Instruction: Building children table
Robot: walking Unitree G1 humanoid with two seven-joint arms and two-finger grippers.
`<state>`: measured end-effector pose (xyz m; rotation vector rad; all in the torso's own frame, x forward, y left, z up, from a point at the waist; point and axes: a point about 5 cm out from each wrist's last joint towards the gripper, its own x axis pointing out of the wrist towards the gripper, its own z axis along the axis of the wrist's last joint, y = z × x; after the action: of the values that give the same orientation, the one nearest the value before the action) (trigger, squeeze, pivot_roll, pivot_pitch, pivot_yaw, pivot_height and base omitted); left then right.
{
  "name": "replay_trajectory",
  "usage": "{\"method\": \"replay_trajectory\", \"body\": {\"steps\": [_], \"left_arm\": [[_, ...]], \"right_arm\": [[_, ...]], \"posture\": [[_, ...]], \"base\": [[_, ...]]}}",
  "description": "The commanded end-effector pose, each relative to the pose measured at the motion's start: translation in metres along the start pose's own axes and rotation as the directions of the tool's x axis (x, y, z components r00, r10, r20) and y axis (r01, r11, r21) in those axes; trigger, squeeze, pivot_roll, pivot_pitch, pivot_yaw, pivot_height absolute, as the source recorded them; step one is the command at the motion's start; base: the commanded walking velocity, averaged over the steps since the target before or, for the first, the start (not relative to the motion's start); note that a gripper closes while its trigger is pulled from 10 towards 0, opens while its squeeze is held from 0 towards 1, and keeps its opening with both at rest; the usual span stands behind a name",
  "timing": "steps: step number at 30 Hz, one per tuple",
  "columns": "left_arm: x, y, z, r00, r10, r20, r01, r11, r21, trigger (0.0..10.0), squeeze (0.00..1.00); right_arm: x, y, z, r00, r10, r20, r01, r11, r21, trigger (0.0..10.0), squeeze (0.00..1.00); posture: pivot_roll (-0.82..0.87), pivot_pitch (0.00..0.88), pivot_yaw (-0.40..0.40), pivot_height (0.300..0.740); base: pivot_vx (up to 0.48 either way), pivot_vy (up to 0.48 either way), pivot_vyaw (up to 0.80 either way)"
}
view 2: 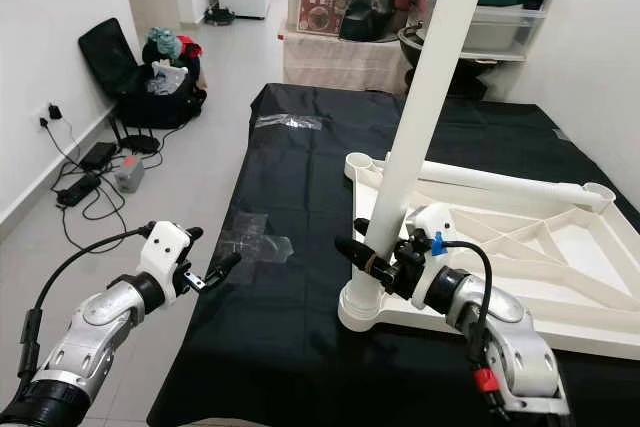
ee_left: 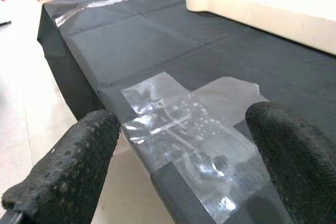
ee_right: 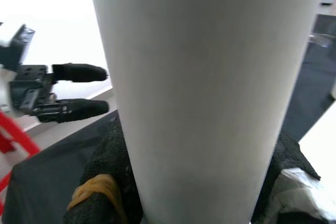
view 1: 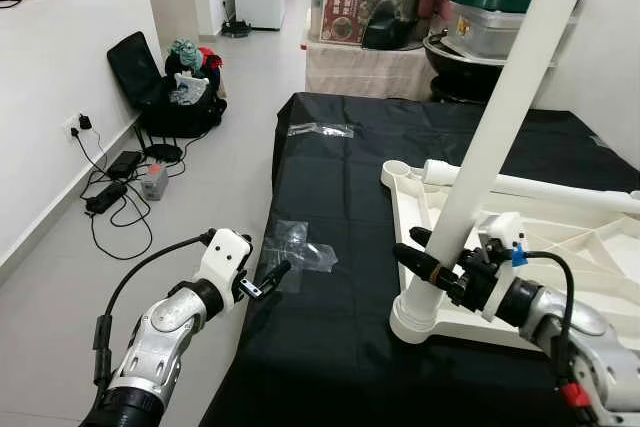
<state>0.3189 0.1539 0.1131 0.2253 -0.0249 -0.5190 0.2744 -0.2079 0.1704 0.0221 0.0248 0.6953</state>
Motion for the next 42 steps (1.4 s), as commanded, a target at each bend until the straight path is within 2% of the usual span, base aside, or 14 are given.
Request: {"method": "replay_trajectory", "body": {"steps": [1, 3, 4, 7, 13, 15, 17, 23, 24, 26, 28, 29, 31, 42], "left_arm": [[0.0, -0.002, -0.005, 1.0, -0.014, -0.017, 0.014, 1.0, 0.0, 10.0, 0.0], [-0.001, -0.001, -0.006, 1.0, -0.002, -0.021, 0.002, 1.0, 0.004, 10.0, 0.0], [-0.001, -0.001, -0.006, 1.0, -0.002, -0.021, 0.002, 1.0, 0.004, 10.0, 0.0], [-0.002, -0.001, -0.007, 1.0, 0.009, -0.025, -0.008, 1.0, 0.007, 10.0, 0.0], [-0.003, -0.002, -0.009, 0.999, 0.009, -0.032, -0.009, 1.0, 0.01, 10.0, 0.0], [-0.003, -0.002, -0.009, 0.999, 0.009, -0.032, -0.009, 1.0, 0.01, 10.0, 0.0], [-0.003, -0.001, -0.01, 0.999, 0.012, -0.036, -0.012, 1.0, 0.011, 10.0, 0.0], [-0.003, -0.002, -0.01, 0.999, 0.013, -0.035, -0.012, 1.0, 0.008, 10.0, 0.0], [-0.003, -0.002, -0.01, 0.999, 0.012, -0.036, -0.012, 1.0, 0.007, 10.0, 0.0], [-0.003, -0.002, -0.01, 0.999, 0.012, -0.036, -0.012, 1.0, 0.007, 10.0, 0.0], [-0.002, -0.003, -0.01, 0.999, 0.011, -0.036, -0.011, 1.0, 0.006, 10.0, 0.0], [-0.002, -0.003, -0.01, 0.999, 0.011, -0.036, -0.011, 1.0, 0.006, 10.0, 0.0], [-0.002, -0.003, -0.01, 0.999, 0.004, -0.034, -0.003, 1.0, 0.006, 10.0, 0.0], [-0.002, -0.001, -0.009, 0.999, 0.007, -0.034, -0.006, 1.0, 0.014, 10.0, 0.0]], "right_arm": [[0.002, -0.004, -0.002, 0.994, -0.106, -0.007, 0.106, 0.994, 0.014, 10.0, 0.0], [-0.009, -0.044, -0.016, 0.769, -0.63, -0.11, 0.635, 0.773, 0.014, 10.0, 0.0], [-0.009, -0.044, -0.016, 0.769, -0.63, -0.11, 0.635, 0.773, 0.014, 10.0, 0.0], [-0.048, -0.064, -0.039, 0.296, -0.928, -0.226, 0.952, 0.307, -0.014, 10.0, 0.0], [-0.062, -0.041, -0.058, 0.147, -0.942, -0.302, 0.988, 0.153, 0.005, 10.0, 0.0], [-0.062, -0.041, -0.058, 0.147, -0.942, -0.302, 0.988, 0.153, 0.005, 10.0, 0.0], [-0.049, -0.032, -0.049, 0.211, -0.947, -0.244, 0.977, 0.196, 0.082, 10.0, 1.0], [-0.025, -0.033, -0.032, 0.303, -0.931, -0.204, 0.952, 0.288, 0.102, 10.0, 1.0], [-0.019, -0.035, -0.025, 0.348, -0.922, -0.169, 0.936, 0.333, 0.109, 10.0, 0.0], [-0.019, -0.035, -0.025, 0.348, -0.922, -0.169, 0.936, 0.333, 0.109, 10.0, 0.0], [-0.002, -0.039, -0.004, 0.523, -0.85, -0.065, 0.845, 0.508, 0.169, 10.0, 0.0], [-0.002, -0.039, -0.004, 0.523, -0.85, -0.065, 0.845, 0.508, 0.169, 10.0, 0.0], [0.014, -0.045, 0.029, 0.74, -0.667, 0.086, 0.65, 0.743, 0.162, 10.0, 0.0], [0.025, -0.074, 0.047, 0.882, -0.465, 0.072, 0.465, 0.885, 0.016, 10.0, 0.0]], "posture": [[0.04, 0.0, -0.057, 0.74], [0.04, 0.0, -0.059, 0.74], [0.04, 0.0, -0.059, 0.74], [0.05, 0.0, -0.065, 0.74], [0.04, 0.0, -0.066, 0.74], [0.04, 0.0, -0.066, 0.74], [0.04, 0.0, -0.071, 0.74], [0.04, 0.0, -0.072, 0.74], [0.04, 0.0, -0.074, 0.74], [0.04, 0.0, -0.074, 0.74], [0.04, 0.0, -0.073, 0.74], [0.04, 0.0, -0.073, 0.74], [0.04, 0.0, -0.074, 0.74], [0.07, 0.0, -0.088, 0.74]], "base": [[0.0, 0.0, 0.0], [0.0, 0.0, 0.0], [0.0, 0.0, 0.0], [0.0, 0.0, 0.0], [0.0, 0.0, 0.0], [0.0, 0.0, 0.0], [0.0, 0.0, 0.0], [0.0, 0.0, 0.0], [0.0, 0.0, 0.0], [0.0, 0.0, 0.0], [0.0, 0.0, 0.0], [0.0, 0.0, 0.0], [0.0, 0.0, 0.0], [0.0, 0.0, 0.0]]}}
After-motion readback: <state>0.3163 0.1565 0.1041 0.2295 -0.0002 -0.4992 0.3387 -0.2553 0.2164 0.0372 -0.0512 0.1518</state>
